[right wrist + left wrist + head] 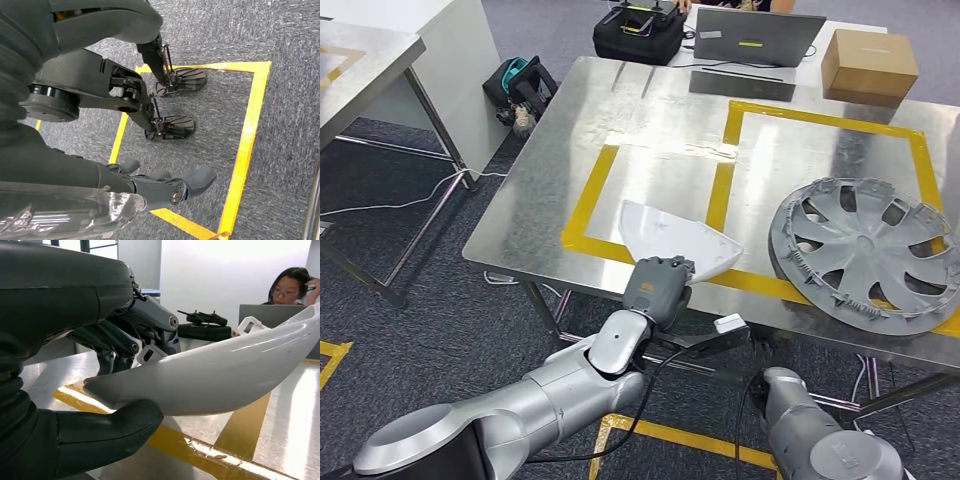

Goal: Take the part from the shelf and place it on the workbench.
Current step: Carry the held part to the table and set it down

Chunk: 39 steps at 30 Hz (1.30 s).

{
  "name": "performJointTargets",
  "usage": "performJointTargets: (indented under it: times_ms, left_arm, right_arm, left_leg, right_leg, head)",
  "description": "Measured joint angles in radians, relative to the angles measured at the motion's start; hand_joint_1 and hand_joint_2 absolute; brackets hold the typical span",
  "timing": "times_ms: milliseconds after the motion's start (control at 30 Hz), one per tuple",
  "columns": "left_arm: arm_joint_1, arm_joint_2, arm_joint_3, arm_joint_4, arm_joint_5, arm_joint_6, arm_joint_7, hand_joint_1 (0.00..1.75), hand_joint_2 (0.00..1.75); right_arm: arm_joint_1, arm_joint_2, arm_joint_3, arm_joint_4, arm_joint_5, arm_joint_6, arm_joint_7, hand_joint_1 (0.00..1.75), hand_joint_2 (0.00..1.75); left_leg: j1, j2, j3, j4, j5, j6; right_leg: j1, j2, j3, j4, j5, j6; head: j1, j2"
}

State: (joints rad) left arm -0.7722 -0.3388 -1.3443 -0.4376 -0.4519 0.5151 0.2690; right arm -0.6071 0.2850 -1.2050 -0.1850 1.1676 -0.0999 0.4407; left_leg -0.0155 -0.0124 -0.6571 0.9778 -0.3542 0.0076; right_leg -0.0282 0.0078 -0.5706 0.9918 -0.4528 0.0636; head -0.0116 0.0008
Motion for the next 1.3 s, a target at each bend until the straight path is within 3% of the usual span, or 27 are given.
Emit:
performJointTargets:
  times_ms: [100, 233, 667, 1000, 1100, 1167, 1300]
  left_arm:
    - [-0.001, 0.0, 0.0, 0.001, -0.005, -0.01, -0.004, 0.0, 1.75]
    - [-0.002, 0.0, 0.0, 0.001, -0.011, -0.014, -0.006, 0.0, 0.0]
    - [-0.001, 0.0, 0.003, 0.003, -0.019, -0.002, -0.009, 0.0, 0.0]
    - [0.011, 0.0, 0.066, 0.005, 0.102, 0.098, -0.159, 0.0, 0.0]
    - [0.017, 0.0, 0.111, 0.005, 0.211, 0.133, -0.265, 0.0, 0.0]
    - [0.02, 0.0, 0.165, 0.005, 0.297, 0.145, -0.388, 0.0, 0.0]
    - [0.047, 0.001, 0.382, -0.007, 0.348, 0.146, -0.782, 0.0, 0.0]
  right_arm:
    - [0.0, 0.001, 0.0, 0.0, 0.004, 0.001, -0.001, 0.0, 0.0]
    - [0.0, 0.003, 0.0, 0.0, 0.006, 0.002, 0.0, 0.0, 0.0]
    - [-0.002, 0.006, 0.0, 0.0, 0.008, 0.003, 0.004, 0.0, 0.0]
    - [-0.002, 0.006, -0.002, 0.0, 0.007, 0.005, 0.004, 0.0, 0.0]
    - [-0.002, 0.006, -0.003, 0.0, 0.003, 0.004, -0.001, 0.0, 0.0]
    - [-0.001, 0.005, -0.004, 0.0, -0.003, 0.002, -0.006, 0.0, 0.0]
    - [0.003, -0.009, -0.007, 0.0, -0.018, 0.006, -0.023, 0.0, 0.0]
  left_leg:
    - [0.0, 0.0, 0.0, 0.0, 0.0, 0.0]
    - [0.0, 0.0, 0.0, 0.0, 0.0, 0.0]
    - [0.0, 0.0, 0.0, 0.0, 0.0, 0.0]
    - [0.0, 0.0, 0.0, 0.0, 0.0, 0.0]
    - [0.0, 0.0, 0.0, 0.0, 0.0, 0.0]
    - [0.0, 0.0, 0.0, 0.0, 0.0, 0.0]
    - [0.0, 0.0, -0.001, 0.0, 0.0, 0.0]
  right_leg:
    - [0.0, 0.0, 0.0, 0.0, 0.0, 0.0]
    - [0.0, 0.0, 0.0, 0.0, 0.0, 0.0]
    - [0.0, 0.0, 0.0, 0.0, 0.0, 0.0]
    - [0.0, 0.0, 0.0, 0.0, 0.0, 0.0]
    - [0.0, 0.0, 0.0, 0.0, 0.0, 0.0]
    - [0.0, 0.0, 0.0, 0.0, 0.0, 0.0]
    - [0.0, 0.0, -0.001, 0.0, 0.0, 0.0]
  head:
    - [0.0, 0.0]
    - [0.0, 0.0]
    - [0.0, 0.0]
    - [0.0, 0.0]
    - [0.0, 0.0]
    - [0.0, 0.0]
    - [0.0, 0.0]
